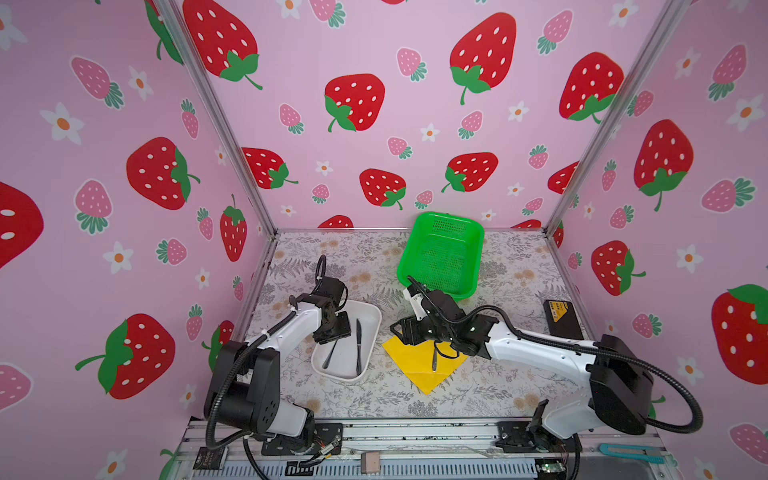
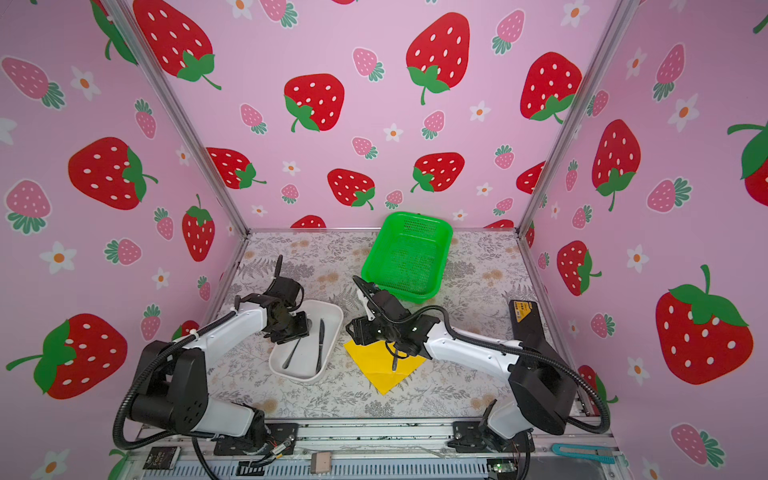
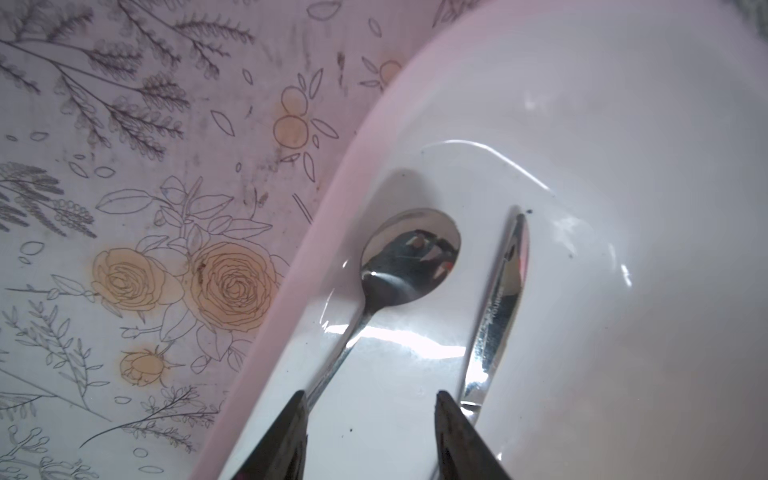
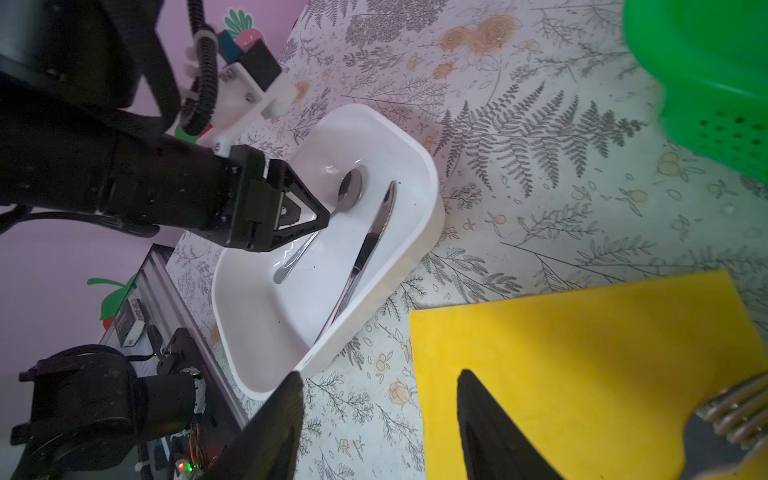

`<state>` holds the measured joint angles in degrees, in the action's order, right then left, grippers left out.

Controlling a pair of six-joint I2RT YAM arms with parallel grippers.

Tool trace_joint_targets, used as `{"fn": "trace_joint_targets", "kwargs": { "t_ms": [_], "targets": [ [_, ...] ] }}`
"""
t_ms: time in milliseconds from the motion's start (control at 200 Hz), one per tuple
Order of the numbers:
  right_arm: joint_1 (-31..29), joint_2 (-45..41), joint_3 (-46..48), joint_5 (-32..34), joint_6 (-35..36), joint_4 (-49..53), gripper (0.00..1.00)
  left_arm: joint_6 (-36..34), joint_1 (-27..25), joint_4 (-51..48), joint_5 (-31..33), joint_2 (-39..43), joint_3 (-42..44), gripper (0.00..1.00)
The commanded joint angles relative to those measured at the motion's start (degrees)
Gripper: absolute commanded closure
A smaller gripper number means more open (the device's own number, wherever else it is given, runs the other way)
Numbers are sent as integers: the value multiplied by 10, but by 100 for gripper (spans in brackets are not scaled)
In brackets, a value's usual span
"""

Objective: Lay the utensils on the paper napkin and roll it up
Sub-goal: 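Open the left gripper over the tray while the right gripper approaches, then lower the left gripper onto the spoon handle while the right gripper hovers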

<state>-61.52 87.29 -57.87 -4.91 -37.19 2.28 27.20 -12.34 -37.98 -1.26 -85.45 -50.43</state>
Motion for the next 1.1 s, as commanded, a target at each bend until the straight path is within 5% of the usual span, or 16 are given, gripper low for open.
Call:
{"fn": "trace_joint_targets", "kwargs": {
  "t_ms": [0, 810, 1091],
  "targets": [
    [-10, 34, -42, 18, 42, 44, 39, -25, 5, -10, 4, -19, -33, 49],
    [-33, 98, -77, 10, 29, 33, 39, -5, 15, 17, 67, -113, -51, 56],
    [-33, 97, -80, 18, 24, 47, 39, 30, 15, 38, 15, -128, -30, 74]
  ]
}}
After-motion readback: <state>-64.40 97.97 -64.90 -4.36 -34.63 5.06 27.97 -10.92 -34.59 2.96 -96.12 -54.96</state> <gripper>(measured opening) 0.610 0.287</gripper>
